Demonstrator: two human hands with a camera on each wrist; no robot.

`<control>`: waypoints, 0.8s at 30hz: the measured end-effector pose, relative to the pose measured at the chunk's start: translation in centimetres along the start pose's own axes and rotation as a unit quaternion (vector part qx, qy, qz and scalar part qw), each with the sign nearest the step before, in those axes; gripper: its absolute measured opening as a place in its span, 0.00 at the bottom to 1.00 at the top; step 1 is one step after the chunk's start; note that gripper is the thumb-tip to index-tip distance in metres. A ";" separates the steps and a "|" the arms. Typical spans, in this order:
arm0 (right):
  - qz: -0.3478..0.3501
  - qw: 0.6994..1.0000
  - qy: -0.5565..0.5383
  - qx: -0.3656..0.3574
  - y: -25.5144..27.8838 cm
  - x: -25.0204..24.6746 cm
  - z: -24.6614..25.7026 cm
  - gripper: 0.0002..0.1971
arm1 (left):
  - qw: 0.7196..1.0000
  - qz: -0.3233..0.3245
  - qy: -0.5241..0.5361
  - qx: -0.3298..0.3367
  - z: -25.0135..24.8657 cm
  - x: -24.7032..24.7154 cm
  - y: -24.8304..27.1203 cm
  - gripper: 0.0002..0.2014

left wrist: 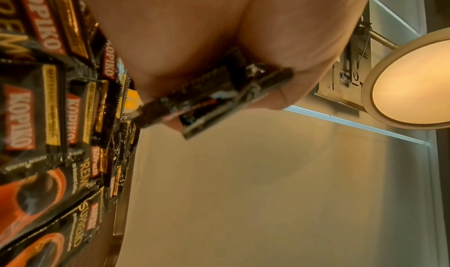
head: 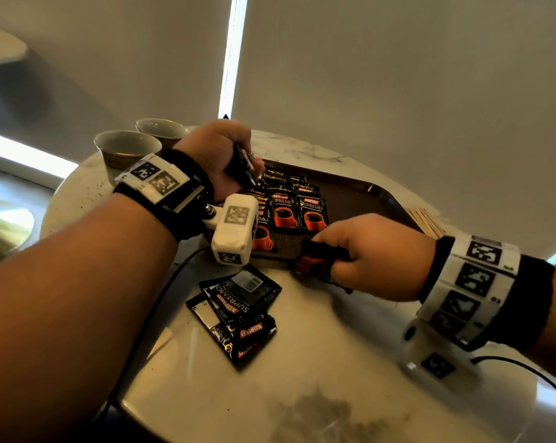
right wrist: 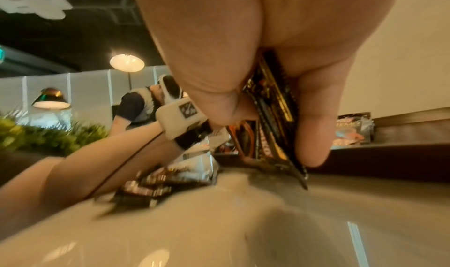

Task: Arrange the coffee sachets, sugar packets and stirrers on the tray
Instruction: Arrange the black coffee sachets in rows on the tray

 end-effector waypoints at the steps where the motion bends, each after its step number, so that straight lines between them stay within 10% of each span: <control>1: -0.019 0.999 -0.029 0.005 -0.1 -0.7 -0.2 0.14 | 1.000 -0.010 -0.014 -0.009 0.0 -0.1 -0.1 0.20; 11: -0.299 0.934 -0.197 0.017 -4.2 -7.3 -0.7 0.15 | 0.990 0.077 -0.116 -0.036 0.8 1.5 0.7 0.23; 16: -0.295 0.932 -0.210 0.003 -6.9 -6.3 1.6 0.11 | 0.982 0.164 -0.095 0.003 1.3 2.1 0.7 0.21; 24: -0.247 0.942 -0.225 -0.032 -8.1 -4.3 4.0 0.09 | 0.983 0.123 -0.133 -0.009 1.3 1.2 0.1 0.21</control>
Point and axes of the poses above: each hand's wrist, its own y-axis away from the middle knuckle, its own x-axis out of the palm, z = x × y, the point moved 3 cm from there along -y, towards the middle knuckle
